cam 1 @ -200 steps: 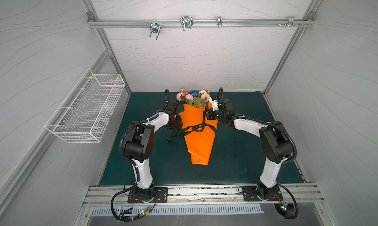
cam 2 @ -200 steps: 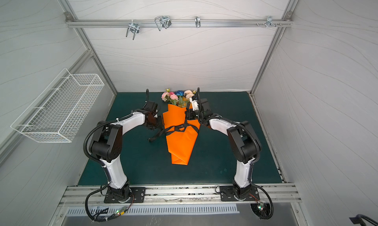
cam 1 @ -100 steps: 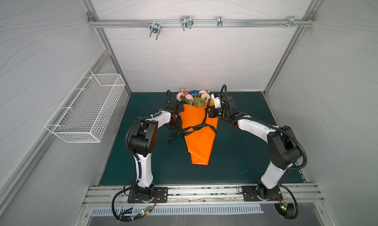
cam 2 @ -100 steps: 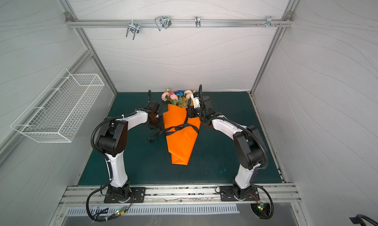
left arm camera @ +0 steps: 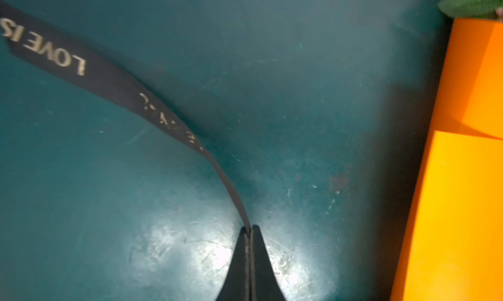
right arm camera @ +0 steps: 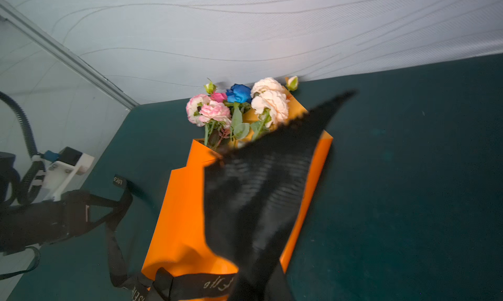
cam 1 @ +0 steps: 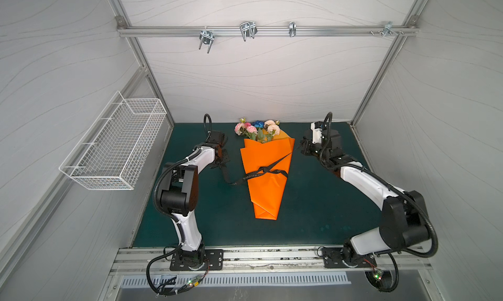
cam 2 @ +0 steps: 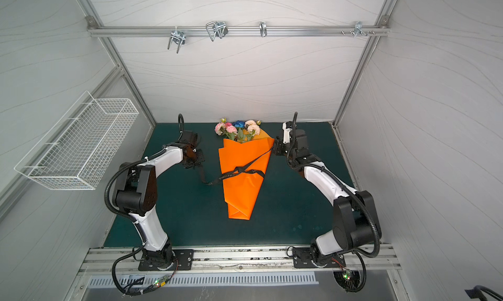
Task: Tie the bouquet of fake flowers
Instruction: 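Pull both ribbon ends outward away from the cone to tighten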
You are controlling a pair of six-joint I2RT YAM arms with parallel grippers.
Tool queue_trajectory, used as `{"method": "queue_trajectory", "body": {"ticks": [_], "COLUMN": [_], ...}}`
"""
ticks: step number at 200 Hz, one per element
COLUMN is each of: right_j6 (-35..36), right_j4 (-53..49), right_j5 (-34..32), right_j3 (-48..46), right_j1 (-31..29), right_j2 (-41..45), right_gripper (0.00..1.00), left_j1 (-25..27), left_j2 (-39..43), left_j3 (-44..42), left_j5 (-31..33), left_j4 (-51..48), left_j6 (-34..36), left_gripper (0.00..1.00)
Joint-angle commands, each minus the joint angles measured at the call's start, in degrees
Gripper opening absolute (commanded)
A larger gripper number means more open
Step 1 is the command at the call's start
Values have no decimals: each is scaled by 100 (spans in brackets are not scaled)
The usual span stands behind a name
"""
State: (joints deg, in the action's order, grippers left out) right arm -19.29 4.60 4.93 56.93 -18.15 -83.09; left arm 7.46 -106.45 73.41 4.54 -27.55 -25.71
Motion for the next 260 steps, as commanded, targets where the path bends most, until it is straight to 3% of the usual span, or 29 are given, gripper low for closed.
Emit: {"method": "queue_trajectory", "body": {"ticks": [1,52,89,131,156,208,260], "right_j6": [-137,-185,-233,-194,-206,-399,-608], "right_j4": [-312,-837,-1031,-1252,-1475,-1419,-1581], "right_j5": [-229,-578,-445,-609,-592,-285,31], "right_j3": [-106,-278,-331,-175,-7,-432,-847], "right_j1": [259,638,778,863,1011,1116,1260], "right_j2": [287,688,605,417,229,480,632], "right_gripper": [0,0,0,0,0,0,0], "left_j1": [-89,-588,-977,-1459,-1537,-1551,-1688], "left_j2": [97,360,624,660,461,561,568], "left_j3": [-11,163,108,58,208,-352,-720], "left_j5": [185,362,675,619,680,422,597], "left_j4": [-44,-196,-377,-274,-441,-226,-255], "left_j6": [9,83,8,-111,-96,-256,-311], "left_gripper": [0,0,0,0,0,0,0]}}
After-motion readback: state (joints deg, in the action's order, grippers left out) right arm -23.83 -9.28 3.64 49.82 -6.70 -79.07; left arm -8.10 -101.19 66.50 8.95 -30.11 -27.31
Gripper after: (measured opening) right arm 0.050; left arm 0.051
